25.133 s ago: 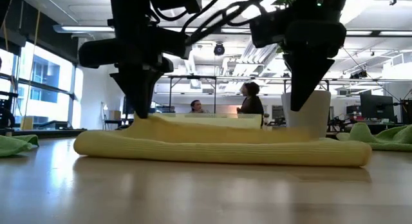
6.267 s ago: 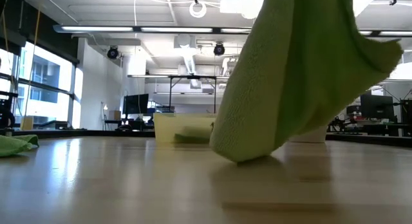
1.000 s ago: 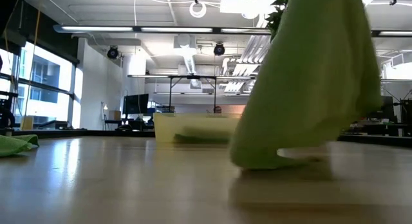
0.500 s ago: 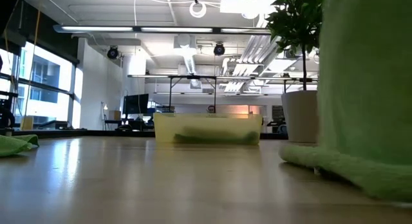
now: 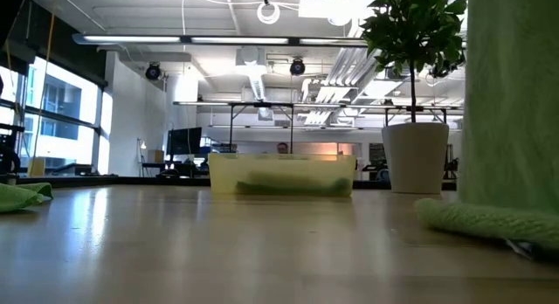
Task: Fold microfiber towels
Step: Fold the light green microfiber cloth
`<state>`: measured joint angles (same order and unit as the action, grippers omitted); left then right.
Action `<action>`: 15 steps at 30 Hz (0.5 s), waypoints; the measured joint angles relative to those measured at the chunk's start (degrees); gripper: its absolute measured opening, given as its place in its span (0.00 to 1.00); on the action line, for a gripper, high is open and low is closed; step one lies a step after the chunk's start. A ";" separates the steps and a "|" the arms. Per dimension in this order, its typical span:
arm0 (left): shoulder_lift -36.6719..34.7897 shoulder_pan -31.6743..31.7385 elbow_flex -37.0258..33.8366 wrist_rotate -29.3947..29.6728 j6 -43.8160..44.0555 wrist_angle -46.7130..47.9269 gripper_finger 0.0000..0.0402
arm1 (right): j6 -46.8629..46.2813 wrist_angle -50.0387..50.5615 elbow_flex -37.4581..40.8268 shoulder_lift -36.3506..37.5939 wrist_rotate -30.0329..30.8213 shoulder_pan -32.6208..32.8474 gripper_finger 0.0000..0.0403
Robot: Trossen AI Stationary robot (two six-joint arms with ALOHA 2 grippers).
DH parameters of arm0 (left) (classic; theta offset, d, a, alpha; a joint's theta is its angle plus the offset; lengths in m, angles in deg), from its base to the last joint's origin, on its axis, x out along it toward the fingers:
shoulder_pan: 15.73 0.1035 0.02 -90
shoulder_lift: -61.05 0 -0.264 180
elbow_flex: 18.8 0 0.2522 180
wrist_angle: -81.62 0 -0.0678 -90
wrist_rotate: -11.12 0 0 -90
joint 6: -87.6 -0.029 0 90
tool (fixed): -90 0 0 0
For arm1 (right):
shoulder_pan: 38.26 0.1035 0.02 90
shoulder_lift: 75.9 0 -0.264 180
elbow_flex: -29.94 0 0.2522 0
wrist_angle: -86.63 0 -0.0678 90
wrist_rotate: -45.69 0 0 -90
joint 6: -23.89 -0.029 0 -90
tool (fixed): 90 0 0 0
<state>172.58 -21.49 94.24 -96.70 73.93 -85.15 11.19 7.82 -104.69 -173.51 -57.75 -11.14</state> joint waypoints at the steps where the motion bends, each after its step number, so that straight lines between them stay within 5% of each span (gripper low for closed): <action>1: 0.00 -0.15 0.00 -0.38 0.00 -0.02 0.49 | 1.60 2.31 -1.80 -1.40 0.66 0.00 0.00; 15: -0.22 -1.95 0.11 0.01 -0.17 0.35 0.49 | 9.41 2.25 -9.36 -5.16 10.80 2.34 0.00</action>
<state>172.36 -23.44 94.35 -96.69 73.76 -84.80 20.60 10.07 -114.06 -178.67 -46.94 -8.80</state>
